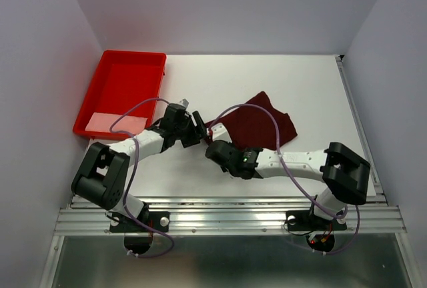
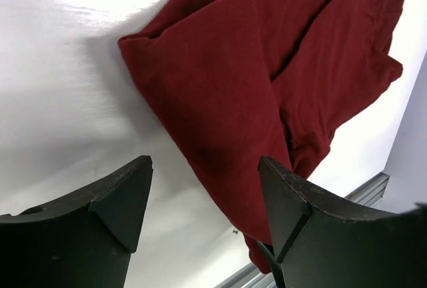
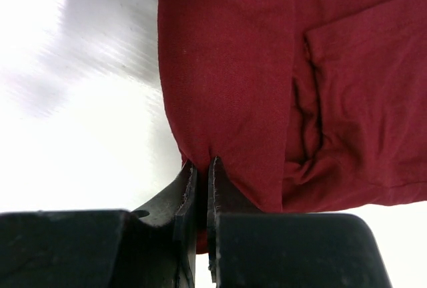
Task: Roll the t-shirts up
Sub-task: Roll the T-shirt to the center of the board.
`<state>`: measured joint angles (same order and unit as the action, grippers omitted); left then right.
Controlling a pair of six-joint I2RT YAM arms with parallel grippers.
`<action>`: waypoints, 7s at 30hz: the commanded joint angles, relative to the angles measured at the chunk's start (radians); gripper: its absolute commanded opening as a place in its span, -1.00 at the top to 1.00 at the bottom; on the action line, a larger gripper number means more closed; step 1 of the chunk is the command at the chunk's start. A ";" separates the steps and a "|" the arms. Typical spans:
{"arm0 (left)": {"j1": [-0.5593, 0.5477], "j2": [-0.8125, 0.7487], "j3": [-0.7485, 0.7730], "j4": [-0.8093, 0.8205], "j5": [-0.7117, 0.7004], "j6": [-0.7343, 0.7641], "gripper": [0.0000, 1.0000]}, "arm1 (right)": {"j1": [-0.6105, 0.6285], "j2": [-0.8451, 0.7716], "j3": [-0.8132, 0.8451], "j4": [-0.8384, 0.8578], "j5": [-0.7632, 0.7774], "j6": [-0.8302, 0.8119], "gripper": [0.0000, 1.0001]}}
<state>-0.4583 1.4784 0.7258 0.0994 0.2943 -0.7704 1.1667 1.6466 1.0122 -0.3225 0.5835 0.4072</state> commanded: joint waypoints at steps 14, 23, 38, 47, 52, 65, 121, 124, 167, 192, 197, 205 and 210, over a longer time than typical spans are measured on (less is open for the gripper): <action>-0.002 0.091 -0.069 0.281 0.071 -0.064 -0.51 | -0.058 -0.125 -0.075 0.105 -0.131 0.045 0.99; -0.002 0.163 -0.094 0.480 0.075 -0.110 -0.49 | -0.058 -0.137 -0.086 0.108 -0.155 0.047 0.99; -0.011 0.181 -0.025 0.332 0.078 -0.103 1.00 | -0.047 -0.094 -0.014 -0.018 -0.076 -0.021 -0.54; -0.011 0.149 0.038 0.160 0.022 -0.076 1.00 | 0.057 -0.022 0.071 -0.118 0.054 -0.061 -0.75; -0.010 0.164 0.080 0.083 0.006 -0.063 1.00 | 0.116 0.070 0.123 -0.168 0.175 -0.077 -0.76; -0.010 0.141 0.104 0.026 -0.021 -0.058 1.00 | 0.146 0.240 0.167 -0.227 0.348 -0.062 -0.48; -0.034 -0.102 0.304 -0.270 -0.100 0.145 -0.36 | -0.404 -0.219 -0.395 0.558 -0.990 0.199 0.98; -0.040 -0.092 0.290 -0.242 -0.075 0.140 -0.35 | -0.429 -0.206 -0.422 0.598 -1.050 0.226 0.99; -0.117 0.147 0.264 0.023 0.032 0.175 -0.24 | -0.731 0.029 -0.518 0.826 -1.387 0.461 0.94; -0.109 0.273 0.323 0.048 0.072 0.210 -0.20 | -0.722 -0.507 -0.285 -0.050 -0.843 0.145 -0.82; -0.108 0.270 0.330 0.042 0.072 0.214 -0.20 | -0.644 -0.504 -0.212 -0.092 -0.677 0.128 -0.05; -0.108 0.267 0.343 0.025 0.062 0.221 -0.20 | -0.522 -0.335 -0.178 0.029 -0.649 0.099 0.74; -0.108 0.272 0.377 -0.016 0.048 0.241 -0.20 | -0.522 -0.245 -0.224 0.053 -0.600 0.123 0.77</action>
<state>-0.5694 1.7702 1.0458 0.1055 0.3546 -0.5686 0.6430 1.3682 0.8120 -0.3237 -0.0772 0.5274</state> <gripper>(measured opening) 0.600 0.119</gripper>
